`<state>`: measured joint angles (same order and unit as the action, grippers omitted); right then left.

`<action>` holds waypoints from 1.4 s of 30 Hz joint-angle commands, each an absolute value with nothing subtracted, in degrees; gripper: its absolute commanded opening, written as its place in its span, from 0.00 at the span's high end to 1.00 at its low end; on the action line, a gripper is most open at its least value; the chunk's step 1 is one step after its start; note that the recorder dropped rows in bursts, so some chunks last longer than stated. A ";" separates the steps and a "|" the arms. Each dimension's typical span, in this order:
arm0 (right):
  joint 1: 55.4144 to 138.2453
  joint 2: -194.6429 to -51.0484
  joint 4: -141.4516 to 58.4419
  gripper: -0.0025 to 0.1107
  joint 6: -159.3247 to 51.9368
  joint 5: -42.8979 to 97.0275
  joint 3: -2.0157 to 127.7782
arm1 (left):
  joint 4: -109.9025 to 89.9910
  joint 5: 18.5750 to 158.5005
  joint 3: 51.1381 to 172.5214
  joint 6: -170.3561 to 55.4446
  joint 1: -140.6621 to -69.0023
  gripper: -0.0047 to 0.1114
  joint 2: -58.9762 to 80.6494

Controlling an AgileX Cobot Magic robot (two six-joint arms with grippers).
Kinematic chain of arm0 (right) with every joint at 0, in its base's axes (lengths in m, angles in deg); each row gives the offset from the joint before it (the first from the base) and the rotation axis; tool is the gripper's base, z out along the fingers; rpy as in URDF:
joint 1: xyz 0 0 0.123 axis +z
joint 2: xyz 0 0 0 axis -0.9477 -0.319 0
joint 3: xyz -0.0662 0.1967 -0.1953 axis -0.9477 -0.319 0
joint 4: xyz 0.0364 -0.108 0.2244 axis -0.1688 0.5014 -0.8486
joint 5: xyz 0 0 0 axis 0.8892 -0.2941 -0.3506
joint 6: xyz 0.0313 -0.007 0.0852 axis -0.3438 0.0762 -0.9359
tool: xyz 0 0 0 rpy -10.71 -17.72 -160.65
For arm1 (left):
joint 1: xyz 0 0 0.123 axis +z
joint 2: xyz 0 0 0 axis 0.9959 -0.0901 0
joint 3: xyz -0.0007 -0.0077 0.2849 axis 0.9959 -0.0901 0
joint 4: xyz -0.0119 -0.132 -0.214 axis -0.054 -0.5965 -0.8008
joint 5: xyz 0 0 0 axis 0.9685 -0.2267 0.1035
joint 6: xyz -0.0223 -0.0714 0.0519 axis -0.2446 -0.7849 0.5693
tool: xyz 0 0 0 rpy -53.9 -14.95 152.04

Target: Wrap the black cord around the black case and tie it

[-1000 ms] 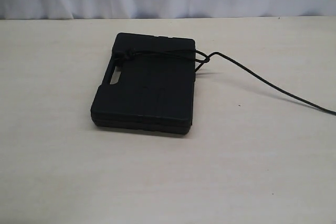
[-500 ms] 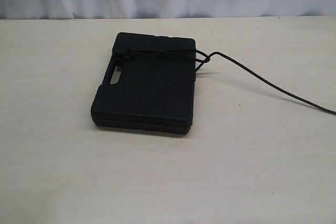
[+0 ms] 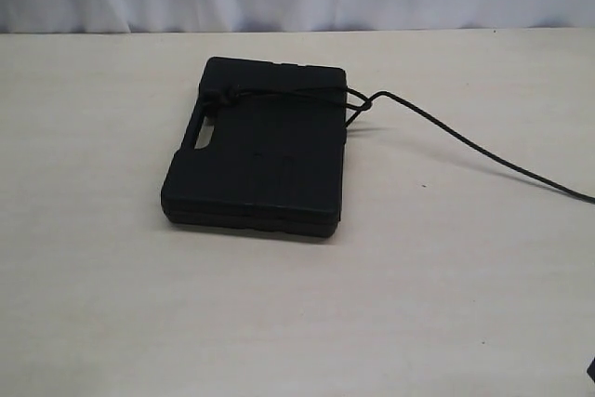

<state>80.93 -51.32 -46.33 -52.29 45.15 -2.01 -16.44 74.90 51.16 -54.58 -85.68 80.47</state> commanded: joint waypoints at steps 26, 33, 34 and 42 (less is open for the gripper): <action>80.61 -51.05 -46.59 0.94 -52.08 45.34 -2.02 | -16.07 76.21 51.14 -54.88 -85.56 0.96 80.65; 80.61 -51.05 -46.59 0.94 -52.08 45.38 -2.02 | -16.07 76.21 51.14 -54.88 -85.56 0.96 80.65; 80.61 -51.05 -46.59 0.94 -52.08 45.38 -2.02 | -16.07 76.21 51.14 -54.88 -85.56 0.96 80.65; 80.61 -51.05 -46.59 0.94 -52.19 45.37 -2.02 | -16.07 76.21 51.14 -54.88 -85.56 0.96 80.65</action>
